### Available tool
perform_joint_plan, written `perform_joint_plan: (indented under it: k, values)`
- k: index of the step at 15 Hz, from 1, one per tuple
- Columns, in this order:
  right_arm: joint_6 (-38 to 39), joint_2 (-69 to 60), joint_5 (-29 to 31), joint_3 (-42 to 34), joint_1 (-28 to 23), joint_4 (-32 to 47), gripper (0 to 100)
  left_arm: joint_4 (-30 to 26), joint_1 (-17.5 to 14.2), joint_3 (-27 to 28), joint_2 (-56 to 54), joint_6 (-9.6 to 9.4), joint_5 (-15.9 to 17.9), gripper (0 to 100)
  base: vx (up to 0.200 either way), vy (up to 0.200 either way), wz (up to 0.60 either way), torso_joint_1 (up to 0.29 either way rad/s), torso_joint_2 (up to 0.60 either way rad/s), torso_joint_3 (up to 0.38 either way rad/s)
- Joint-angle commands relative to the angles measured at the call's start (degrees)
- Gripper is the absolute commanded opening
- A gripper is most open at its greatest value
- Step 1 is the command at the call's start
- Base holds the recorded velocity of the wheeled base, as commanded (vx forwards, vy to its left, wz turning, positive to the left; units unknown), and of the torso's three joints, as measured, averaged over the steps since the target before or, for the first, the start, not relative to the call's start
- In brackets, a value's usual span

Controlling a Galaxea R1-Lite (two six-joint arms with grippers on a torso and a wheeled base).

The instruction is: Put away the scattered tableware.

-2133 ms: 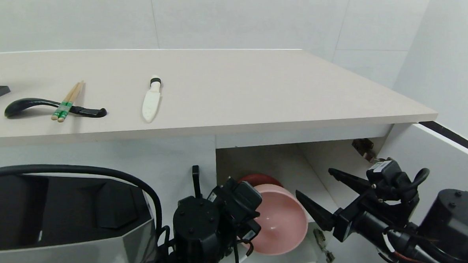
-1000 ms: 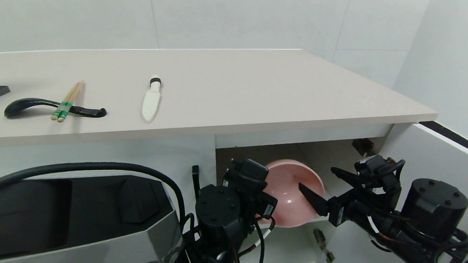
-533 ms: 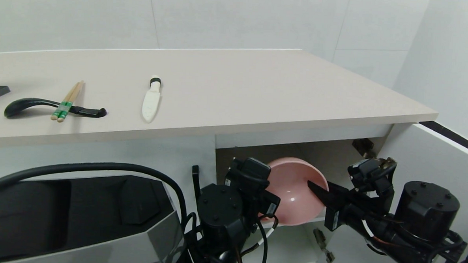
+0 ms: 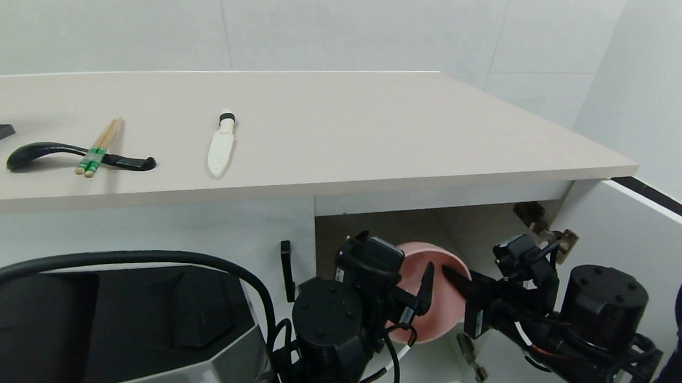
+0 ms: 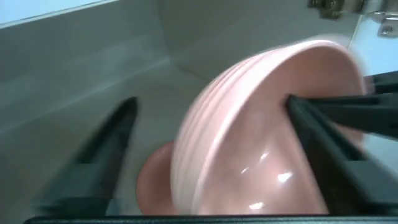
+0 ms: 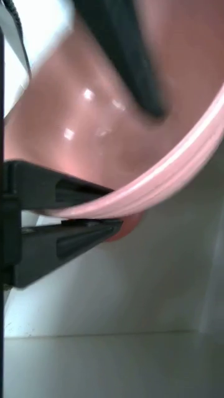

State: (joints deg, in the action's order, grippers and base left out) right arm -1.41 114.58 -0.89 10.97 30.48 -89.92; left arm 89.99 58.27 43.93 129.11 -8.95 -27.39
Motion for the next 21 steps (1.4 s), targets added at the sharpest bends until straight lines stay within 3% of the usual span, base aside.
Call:
perform_joint_plan:
  k: [1, 7, 9, 11, 13, 16, 18, 21]
  values:
    - [0.0, 3.2, 0.2, 1.1, -1.9, -0.1, 0, 0.0, 0.7, -1.2, -1.5, -0.02, 0.0, 100, 0.000, 0.000, 0.00, 0.000, 0.00, 0.000]
    - [0.1, 8.8, 0.2, 3.3, -9.1, -0.1, 0, 0.0, 1.5, -7.7, -7.5, 1.74, 0.5, 100, 0.000, 0.000, 0.00, 0.000, 0.00, 0.000]
    - [0.1, 8.8, 0.3, 3.6, -9.0, -0.1, 0, 0.0, 2.2, -11.4, -9.1, 1.74, 3.7, 100, 0.000, 0.000, 0.00, 0.000, 0.00, 0.000]
    - [0.2, 8.8, 0.3, 4.1, -8.9, -0.1, 0, 0.0, 2.4, -17.7, -11.2, 0.51, 10.5, 100, 0.000, 0.000, 0.00, 0.000, 0.00, 0.000]
    - [0.3, 8.8, 0.3, 4.3, -8.9, -0.1, 0, 0.0, 2.0, -20.6, -12.0, -0.63, 13.5, 100, 0.000, 0.000, 0.00, 0.000, 0.00, 0.000]
    - [0.4, 8.7, 0.3, 4.4, -8.5, -0.1, 0, 0.0, 1.8, -27.6, -15.3, -3.44, 22.7, 100, 0.000, 0.000, 0.00, 0.000, 0.00, 0.000]
    - [0.8, 8.7, 0.3, 5.7, -8.3, -0.1, 0, 0.0, -1.6, -32.2, -17.0, -6.78, 29.6, 100, 0.000, 0.000, 0.00, 0.000, 0.00, 0.000]
    - [2.6, 8.7, 0.3, 6.4, -7.9, -0.1, 0, 0.0, -5.1, -37.9, -20.7, -7.22, 33.6, 100, 0.000, 0.000, 0.00, 0.000, 0.00, 0.000]
